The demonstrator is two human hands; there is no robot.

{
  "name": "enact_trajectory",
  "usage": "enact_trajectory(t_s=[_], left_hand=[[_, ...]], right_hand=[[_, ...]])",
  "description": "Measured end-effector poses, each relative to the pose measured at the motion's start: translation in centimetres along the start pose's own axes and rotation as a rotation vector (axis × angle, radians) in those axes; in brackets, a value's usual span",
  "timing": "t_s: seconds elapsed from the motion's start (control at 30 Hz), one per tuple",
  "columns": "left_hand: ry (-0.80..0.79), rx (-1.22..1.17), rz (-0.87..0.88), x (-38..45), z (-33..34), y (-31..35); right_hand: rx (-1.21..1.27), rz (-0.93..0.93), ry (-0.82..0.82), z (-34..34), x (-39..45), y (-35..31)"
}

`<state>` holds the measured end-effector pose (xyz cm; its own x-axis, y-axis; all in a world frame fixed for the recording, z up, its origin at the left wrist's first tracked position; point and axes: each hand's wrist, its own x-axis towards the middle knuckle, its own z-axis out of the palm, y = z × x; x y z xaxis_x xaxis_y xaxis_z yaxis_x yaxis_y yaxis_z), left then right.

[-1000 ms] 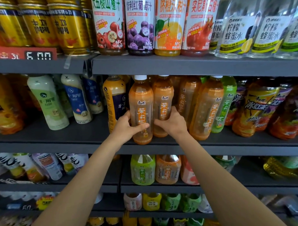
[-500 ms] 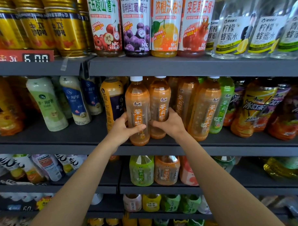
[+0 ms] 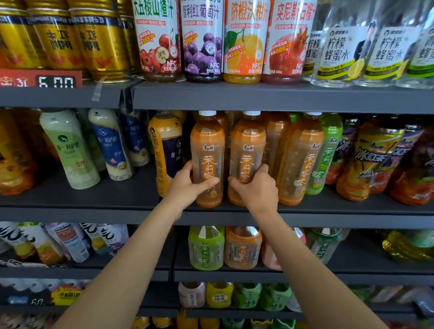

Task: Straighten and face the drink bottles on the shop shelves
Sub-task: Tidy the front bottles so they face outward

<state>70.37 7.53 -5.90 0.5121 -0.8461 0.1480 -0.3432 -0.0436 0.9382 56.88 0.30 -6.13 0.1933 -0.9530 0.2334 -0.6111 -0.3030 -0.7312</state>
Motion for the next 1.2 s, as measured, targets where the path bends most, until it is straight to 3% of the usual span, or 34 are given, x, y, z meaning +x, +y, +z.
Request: enact_trajectory(t_s=[0.23,0.47,0.57,0.67,0.77,0.9,1.1,1.13,1.2], left_hand=[[0.141,0.1,0.01,1.5,3.4,0.5],[0.171,0.115,0.04,1.6,3.8,0.4],[0.355,0.218,0.147,0.1,4.4,0.7],[0.564,0.294,0.385,-2.9,5.9,1.1],[0.417,0.257,0.45,-4.6,8.1,2.4],[0.175,0.142,0.228,-3.8,9.6,5.1],[0.205,0.153,0.139,-3.2,7.7,5.1],[0.206,0.154,0.132,-3.2,7.1,5.0],[0.219,0.164,0.125,-3.4,6.0,4.7]], right_hand=[[-0.03,-0.014,-0.02,-0.8,-0.5,0.7],[-0.123,-0.067,-0.038,-1.6,-1.0,0.5],[-0.09,-0.086,-0.041,-2.2,-1.5,1.2],[-0.099,-0.095,-0.036,-3.0,-1.5,1.9],[-0.078,-0.122,-0.04,-3.7,-1.2,2.6],[-0.035,-0.299,-0.117,-3.8,-1.2,3.5],[0.103,-0.303,-0.472,-7.7,0.1,3.9],[0.146,-0.268,-0.39,-8.5,0.4,4.1],[0.153,-0.197,0.007,-9.6,0.8,4.6]])
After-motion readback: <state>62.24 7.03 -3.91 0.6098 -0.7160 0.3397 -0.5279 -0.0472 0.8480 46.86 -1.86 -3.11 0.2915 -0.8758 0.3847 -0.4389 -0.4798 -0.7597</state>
